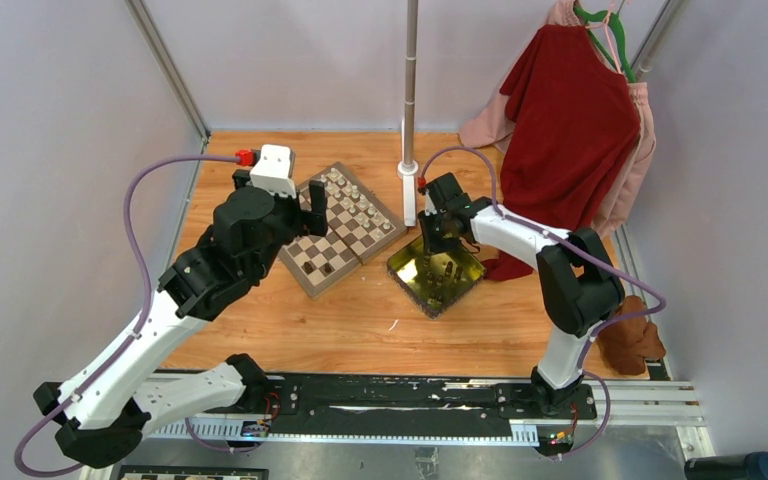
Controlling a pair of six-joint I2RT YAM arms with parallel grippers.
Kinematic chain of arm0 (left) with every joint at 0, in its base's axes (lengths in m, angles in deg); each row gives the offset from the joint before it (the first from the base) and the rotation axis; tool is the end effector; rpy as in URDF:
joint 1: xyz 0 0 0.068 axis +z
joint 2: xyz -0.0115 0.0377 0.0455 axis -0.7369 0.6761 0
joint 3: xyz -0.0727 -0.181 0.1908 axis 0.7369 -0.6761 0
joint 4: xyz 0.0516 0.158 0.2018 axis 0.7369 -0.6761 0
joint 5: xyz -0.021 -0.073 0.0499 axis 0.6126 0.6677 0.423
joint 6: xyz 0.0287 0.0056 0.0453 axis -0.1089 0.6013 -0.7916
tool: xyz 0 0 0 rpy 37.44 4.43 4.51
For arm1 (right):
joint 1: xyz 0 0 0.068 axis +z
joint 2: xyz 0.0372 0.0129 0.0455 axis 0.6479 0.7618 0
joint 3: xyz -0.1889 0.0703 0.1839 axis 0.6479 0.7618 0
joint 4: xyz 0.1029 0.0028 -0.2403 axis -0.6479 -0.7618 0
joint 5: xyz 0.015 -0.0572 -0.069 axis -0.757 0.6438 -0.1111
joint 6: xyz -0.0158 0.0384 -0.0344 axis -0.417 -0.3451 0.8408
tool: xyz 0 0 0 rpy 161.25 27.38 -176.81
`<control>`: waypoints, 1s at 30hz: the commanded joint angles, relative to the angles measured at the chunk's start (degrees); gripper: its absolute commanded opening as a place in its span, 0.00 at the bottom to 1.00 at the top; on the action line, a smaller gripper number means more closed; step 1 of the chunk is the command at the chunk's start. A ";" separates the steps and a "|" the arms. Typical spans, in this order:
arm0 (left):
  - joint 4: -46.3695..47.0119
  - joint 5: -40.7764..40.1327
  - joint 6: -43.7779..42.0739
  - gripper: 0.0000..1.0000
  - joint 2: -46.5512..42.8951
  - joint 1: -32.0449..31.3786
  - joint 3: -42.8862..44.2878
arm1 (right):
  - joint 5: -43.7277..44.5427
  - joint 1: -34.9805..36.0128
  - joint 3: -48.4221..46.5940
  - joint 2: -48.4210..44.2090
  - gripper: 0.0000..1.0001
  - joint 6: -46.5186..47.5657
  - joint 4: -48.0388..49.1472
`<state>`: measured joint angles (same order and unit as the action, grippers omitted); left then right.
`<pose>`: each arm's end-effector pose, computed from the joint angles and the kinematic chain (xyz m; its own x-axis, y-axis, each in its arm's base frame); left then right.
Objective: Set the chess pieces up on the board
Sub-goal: Pick up the chess piece from the storage box.
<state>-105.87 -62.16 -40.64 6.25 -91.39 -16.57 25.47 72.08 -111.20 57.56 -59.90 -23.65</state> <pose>0.1417 -0.1094 0.4258 -0.2036 -0.0144 -0.9789 0.1659 0.9849 -0.0490 0.3188 0.2019 0.2032 -0.8023 -0.2217 -0.5542 -0.4042 0.8850 0.2311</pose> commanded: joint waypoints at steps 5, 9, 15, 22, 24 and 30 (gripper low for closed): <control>-1.44 -1.62 -1.27 0.96 -1.74 0.50 0.82 | -3.42 -1.83 1.83 -1.87 0.08 -2.89 3.12; -1.61 -2.25 -1.58 0.96 -2.25 0.48 1.10 | -3.99 -1.89 1.39 -3.41 0.08 -2.89 2.75; -3.21 -2.92 -0.69 0.96 -2.67 0.50 3.06 | -3.58 -0.39 -1.44 -6.73 0.08 -1.54 -0.52; -6.28 -2.47 1.48 0.96 -4.53 0.50 6.87 | -2.87 4.99 -9.78 -5.91 0.07 -0.50 -4.68; -7.72 -2.72 1.83 0.96 -4.64 0.50 8.03 | -2.45 7.04 -12.56 -4.55 0.07 -0.26 -5.66; -10.62 -3.08 2.86 0.96 -6.20 0.50 11.01 | -0.90 14.10 -21.32 1.94 0.01 0.50 -8.78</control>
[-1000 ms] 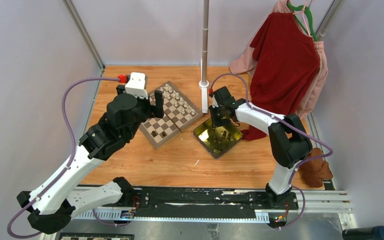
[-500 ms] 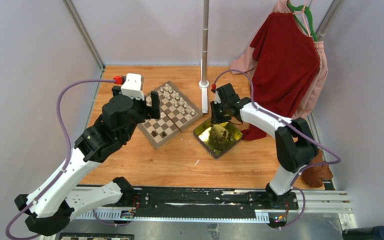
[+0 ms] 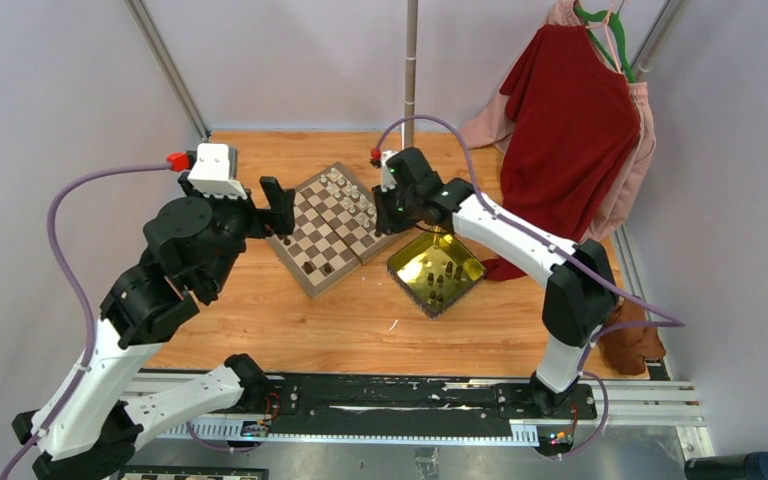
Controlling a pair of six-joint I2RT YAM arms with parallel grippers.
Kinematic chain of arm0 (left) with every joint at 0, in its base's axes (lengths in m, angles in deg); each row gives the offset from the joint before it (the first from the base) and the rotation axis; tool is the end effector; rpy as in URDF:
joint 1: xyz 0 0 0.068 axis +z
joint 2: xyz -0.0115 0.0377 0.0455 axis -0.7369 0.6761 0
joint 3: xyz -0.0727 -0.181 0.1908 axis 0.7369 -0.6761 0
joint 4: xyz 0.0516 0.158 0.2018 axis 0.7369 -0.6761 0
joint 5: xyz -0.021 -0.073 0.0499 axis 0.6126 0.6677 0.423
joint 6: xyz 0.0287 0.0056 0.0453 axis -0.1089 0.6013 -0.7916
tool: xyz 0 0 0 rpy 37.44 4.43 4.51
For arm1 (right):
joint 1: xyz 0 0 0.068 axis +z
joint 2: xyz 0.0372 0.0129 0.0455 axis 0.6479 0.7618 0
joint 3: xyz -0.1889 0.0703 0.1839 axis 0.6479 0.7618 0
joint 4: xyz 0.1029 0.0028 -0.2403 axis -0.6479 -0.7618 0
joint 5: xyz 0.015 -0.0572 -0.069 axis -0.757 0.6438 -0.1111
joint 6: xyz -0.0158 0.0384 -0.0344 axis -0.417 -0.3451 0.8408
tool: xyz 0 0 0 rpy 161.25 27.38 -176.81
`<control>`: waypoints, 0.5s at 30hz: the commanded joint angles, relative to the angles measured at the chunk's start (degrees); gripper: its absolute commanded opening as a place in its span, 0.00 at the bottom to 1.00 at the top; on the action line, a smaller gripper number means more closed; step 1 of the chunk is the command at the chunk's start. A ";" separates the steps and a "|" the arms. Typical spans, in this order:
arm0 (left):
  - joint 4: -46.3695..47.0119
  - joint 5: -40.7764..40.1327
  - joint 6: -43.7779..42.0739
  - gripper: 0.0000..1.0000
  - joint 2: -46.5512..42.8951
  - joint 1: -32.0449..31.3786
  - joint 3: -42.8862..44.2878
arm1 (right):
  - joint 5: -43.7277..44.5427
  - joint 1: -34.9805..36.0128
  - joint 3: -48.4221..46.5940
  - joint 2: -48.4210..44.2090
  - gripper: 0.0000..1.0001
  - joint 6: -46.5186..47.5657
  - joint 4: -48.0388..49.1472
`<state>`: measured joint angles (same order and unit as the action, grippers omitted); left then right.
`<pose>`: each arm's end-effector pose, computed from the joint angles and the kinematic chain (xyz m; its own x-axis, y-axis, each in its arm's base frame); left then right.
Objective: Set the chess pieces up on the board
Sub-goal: Pick up the chess piece from the storage box, then place the chess piece on the chessboard.
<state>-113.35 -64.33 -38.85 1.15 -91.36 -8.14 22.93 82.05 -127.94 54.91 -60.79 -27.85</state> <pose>0.1047 -0.0721 0.4690 -0.1262 -0.1184 -0.9849 0.1310 0.9822 -0.1349 0.2943 0.2697 0.3095 -0.6371 -0.2372 -0.7334 -0.6108 0.7357 0.2927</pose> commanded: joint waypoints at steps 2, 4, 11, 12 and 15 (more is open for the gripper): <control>-4.20 -1.02 1.49 0.96 -1.47 0.47 3.86 | 2.32 6.40 -7.59 6.92 0.00 1.61 -5.66; -5.19 -1.09 1.63 0.95 -1.63 0.48 4.86 | 3.15 8.62 -10.50 9.33 0.00 1.92 -6.40; -7.25 -0.68 2.07 0.95 -2.56 0.46 6.52 | 6.56 15.49 -20.33 17.62 0.00 4.19 -8.26; -7.64 -0.55 2.11 0.95 -2.61 0.48 6.66 | 6.96 16.14 -21.49 18.66 0.00 4.52 -8.38; -8.73 -0.36 2.16 0.95 -2.73 0.47 7.30 | 8.26 18.03 -24.78 21.61 0.00 5.53 -8.98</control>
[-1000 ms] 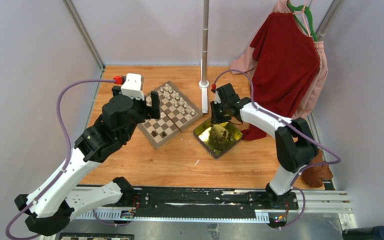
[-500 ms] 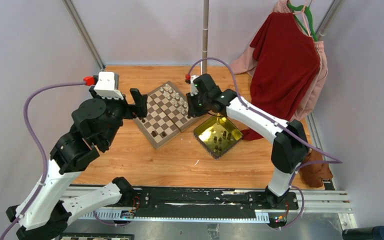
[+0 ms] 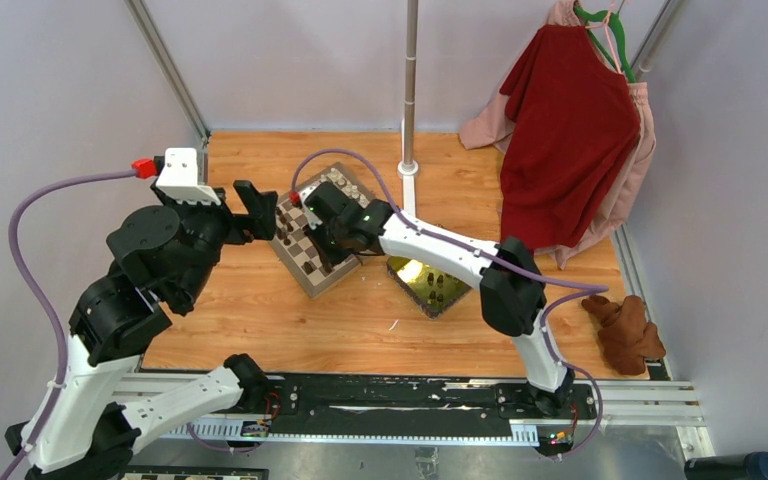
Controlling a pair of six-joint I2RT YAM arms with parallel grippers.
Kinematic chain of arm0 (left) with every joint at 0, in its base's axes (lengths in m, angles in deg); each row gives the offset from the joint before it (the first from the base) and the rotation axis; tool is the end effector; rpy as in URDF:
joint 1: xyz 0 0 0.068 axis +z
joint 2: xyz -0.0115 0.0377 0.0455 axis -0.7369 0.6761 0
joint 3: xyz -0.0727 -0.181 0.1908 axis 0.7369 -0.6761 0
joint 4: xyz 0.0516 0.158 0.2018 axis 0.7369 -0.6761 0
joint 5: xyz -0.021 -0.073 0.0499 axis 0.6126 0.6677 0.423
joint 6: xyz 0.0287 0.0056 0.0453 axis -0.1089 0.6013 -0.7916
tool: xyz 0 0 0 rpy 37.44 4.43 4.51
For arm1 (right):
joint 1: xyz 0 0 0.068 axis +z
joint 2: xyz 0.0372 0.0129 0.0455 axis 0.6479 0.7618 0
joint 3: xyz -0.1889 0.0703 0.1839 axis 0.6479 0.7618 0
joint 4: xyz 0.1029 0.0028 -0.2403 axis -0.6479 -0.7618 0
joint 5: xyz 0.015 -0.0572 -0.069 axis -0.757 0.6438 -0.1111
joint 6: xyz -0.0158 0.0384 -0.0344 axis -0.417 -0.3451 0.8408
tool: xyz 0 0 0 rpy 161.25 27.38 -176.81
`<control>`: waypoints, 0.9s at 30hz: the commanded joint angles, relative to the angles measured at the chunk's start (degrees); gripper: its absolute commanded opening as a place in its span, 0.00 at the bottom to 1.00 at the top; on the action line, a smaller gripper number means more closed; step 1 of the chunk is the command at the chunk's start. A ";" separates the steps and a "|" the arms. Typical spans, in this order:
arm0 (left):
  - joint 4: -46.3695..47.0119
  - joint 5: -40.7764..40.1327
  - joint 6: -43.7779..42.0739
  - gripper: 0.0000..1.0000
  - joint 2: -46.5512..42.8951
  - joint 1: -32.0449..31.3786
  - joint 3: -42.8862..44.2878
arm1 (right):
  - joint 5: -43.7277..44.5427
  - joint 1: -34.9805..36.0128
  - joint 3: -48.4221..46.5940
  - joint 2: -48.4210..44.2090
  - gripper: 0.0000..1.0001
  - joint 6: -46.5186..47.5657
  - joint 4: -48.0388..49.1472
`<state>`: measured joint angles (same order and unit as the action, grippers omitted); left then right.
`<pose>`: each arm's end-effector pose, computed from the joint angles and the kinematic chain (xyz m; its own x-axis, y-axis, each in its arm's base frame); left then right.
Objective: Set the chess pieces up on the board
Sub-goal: Place the chess piece on the chessboard.
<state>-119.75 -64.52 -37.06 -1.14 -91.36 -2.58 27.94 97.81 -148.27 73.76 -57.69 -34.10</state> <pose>0.0810 -0.0492 0.4875 -0.1116 -0.1664 -0.9797 0.1270 0.9754 -0.1801 0.2536 0.4021 0.2815 -0.5326 -0.4690 -0.7045 -0.7800 0.5950 0.1936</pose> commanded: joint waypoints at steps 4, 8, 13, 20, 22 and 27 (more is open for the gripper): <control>-3.30 0.04 0.48 0.95 -0.81 0.48 1.99 | 4.25 3.93 -6.69 5.64 0.00 3.07 -2.91; -3.36 0.21 0.76 0.95 -1.63 0.48 1.87 | 4.19 5.11 -8.51 8.10 0.00 3.43 -2.91; -3.67 0.30 0.34 0.95 -1.97 0.48 2.24 | 6.32 6.10 -11.19 11.27 0.00 4.53 -2.84; -3.72 0.98 -0.02 0.95 -2.15 0.48 2.29 | 7.67 6.32 -13.66 14.00 0.00 5.37 -2.90; -3.76 1.22 -0.11 0.95 -2.12 0.48 2.17 | 8.16 6.30 -13.98 14.49 0.00 5.79 -3.08; -3.63 1.72 -0.11 0.95 -2.06 0.48 1.79 | 8.45 6.29 -14.25 15.37 0.00 6.19 -3.31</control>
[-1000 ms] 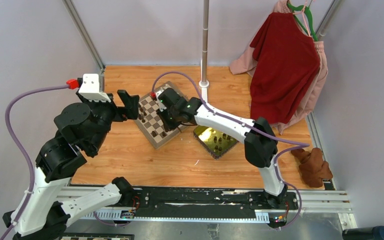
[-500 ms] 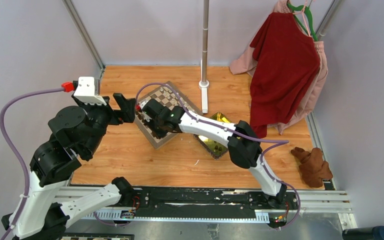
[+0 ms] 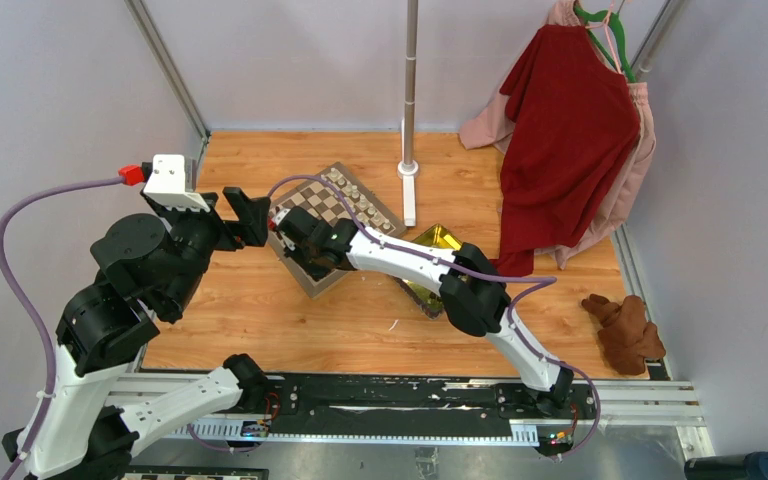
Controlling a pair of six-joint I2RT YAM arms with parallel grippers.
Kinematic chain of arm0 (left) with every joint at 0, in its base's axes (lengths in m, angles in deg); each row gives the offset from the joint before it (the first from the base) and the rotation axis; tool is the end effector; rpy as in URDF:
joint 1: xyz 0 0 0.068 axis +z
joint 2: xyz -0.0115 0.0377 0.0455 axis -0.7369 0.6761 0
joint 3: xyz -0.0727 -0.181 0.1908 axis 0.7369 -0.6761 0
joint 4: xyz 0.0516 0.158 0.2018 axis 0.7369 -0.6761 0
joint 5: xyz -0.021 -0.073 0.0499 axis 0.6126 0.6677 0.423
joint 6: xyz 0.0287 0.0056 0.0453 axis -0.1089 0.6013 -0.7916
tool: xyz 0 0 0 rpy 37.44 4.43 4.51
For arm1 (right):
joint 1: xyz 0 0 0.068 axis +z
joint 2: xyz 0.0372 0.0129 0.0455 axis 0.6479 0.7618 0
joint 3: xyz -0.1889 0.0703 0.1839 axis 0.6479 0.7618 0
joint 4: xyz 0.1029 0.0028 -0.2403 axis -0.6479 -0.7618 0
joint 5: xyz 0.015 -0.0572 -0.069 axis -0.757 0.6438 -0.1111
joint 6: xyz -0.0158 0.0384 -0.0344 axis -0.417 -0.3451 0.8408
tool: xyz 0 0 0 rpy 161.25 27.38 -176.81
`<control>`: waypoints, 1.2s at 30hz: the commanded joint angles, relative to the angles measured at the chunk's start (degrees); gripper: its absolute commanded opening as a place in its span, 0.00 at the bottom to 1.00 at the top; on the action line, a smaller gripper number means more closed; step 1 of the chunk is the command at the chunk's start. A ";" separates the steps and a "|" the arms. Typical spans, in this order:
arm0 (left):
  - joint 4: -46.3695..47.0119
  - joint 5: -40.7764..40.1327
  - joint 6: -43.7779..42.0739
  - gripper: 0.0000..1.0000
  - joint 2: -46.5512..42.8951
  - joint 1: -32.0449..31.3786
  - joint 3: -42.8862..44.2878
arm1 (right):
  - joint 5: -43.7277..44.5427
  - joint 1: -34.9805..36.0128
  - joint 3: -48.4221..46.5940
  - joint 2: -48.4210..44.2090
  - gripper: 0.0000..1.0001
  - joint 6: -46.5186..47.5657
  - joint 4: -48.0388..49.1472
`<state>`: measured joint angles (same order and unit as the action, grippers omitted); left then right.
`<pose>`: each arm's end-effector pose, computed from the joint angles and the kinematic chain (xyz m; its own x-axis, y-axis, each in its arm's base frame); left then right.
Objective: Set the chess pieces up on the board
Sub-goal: Place the chess piece on the chessboard.
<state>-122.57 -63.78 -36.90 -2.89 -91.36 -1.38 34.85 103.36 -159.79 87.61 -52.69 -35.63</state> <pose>0.0694 -0.0386 0.4897 -0.1134 -0.1702 -0.9789 0.1393 0.9728 -0.1852 0.2388 0.4649 0.2296 -0.4276 -0.5949 -0.6806 -0.8335 0.5510 0.0420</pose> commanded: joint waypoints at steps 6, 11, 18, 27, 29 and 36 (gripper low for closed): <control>-0.72 1.18 -0.44 0.95 -0.06 0.48 0.42 | 1.56 0.74 -2.59 1.92 0.02 1.20 -2.01; -0.70 1.30 -0.41 0.96 -0.27 0.48 0.12 | 0.94 0.67 -2.39 1.70 0.17 1.41 -1.91; -0.62 1.34 0.24 0.96 -0.26 0.48 -0.52 | 0.71 0.74 -2.16 0.69 0.32 2.21 -1.78; -0.22 1.30 1.22 0.96 0.30 0.48 -0.90 | -0.12 0.70 -1.11 -2.11 0.33 3.60 -1.71; 0.04 1.18 1.46 0.96 0.35 0.48 -0.97 | -0.28 0.72 0.10 -4.10 0.34 4.08 -0.76; 1.56 0.17 1.63 0.96 0.64 0.48 -1.00 | 1.00 0.73 4.10 -11.82 0.35 5.79 1.08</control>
<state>-122.51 -62.82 -35.61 -2.78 -91.34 -1.97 35.04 103.36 -157.91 83.09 -48.90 -35.85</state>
